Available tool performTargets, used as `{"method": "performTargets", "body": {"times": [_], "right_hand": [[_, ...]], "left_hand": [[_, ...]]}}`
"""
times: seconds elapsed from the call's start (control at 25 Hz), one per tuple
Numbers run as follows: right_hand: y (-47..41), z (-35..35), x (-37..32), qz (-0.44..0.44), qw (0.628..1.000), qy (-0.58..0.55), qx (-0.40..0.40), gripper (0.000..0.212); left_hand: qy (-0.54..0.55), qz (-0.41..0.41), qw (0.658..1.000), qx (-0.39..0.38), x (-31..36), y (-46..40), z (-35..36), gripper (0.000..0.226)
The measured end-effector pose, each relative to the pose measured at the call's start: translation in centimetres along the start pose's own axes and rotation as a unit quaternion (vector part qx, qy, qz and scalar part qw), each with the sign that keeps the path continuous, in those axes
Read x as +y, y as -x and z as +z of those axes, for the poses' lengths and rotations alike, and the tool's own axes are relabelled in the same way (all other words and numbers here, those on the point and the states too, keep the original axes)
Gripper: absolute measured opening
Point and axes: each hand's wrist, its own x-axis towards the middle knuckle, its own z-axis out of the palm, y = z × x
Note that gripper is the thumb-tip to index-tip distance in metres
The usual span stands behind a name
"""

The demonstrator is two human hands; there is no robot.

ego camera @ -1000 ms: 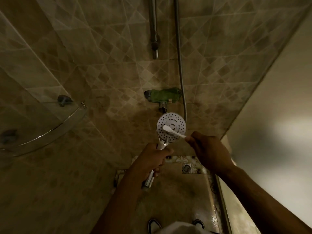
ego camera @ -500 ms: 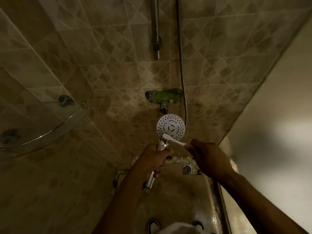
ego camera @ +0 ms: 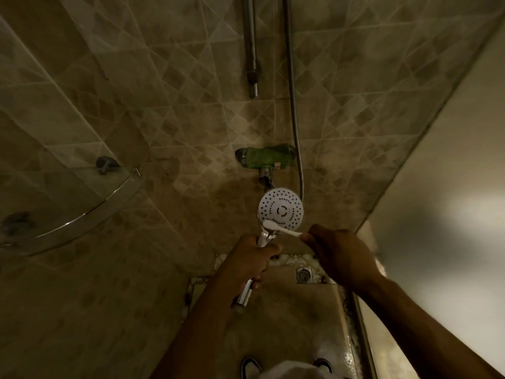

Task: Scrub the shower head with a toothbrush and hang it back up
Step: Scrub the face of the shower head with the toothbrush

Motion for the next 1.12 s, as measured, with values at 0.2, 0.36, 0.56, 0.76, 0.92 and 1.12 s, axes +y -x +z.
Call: {"method": "performTargets", "body": {"times": [0.2, 0.36, 0.56, 0.76, 0.92, 1.12], "right_hand": [[0.1, 0.0, 0.0, -0.004, 1.000, -0.003, 0.011, 0.028], [-0.6, -0.3, -0.5, 0.000, 0.998, 0.012, 0.064, 0.026], [-1.3, -1.4, -0.5, 0.001, 0.997, -0.003, 0.078, 0.035], [-1.1, -2.0, -0.3, -0.010, 0.997, -0.040, 0.060, 0.026], [-2.0, -2.3, -0.2, 0.062, 0.987, -0.092, 0.114, 0.032], [-0.9, -1.2, -1.0, 0.014, 0.994, -0.085, 0.072, 0.027]], "left_hand": [[0.014, 0.001, 1.000, 0.000, -0.1, -0.1, 0.2, 0.022], [-0.014, 0.010, 1.000, 0.004, -0.1, 0.0, 0.5, 0.029], [-0.056, 0.047, 0.997, 0.017, 0.5, -0.2, 0.9, 0.023], [-0.067, 0.065, 0.995, 0.023, 0.5, 0.1, 0.4, 0.015], [-0.057, 0.051, 0.997, 0.017, 0.2, 0.3, 0.3, 0.017], [-0.042, 0.040, 0.998, 0.015, 0.4, 0.3, 0.0, 0.013]]}}
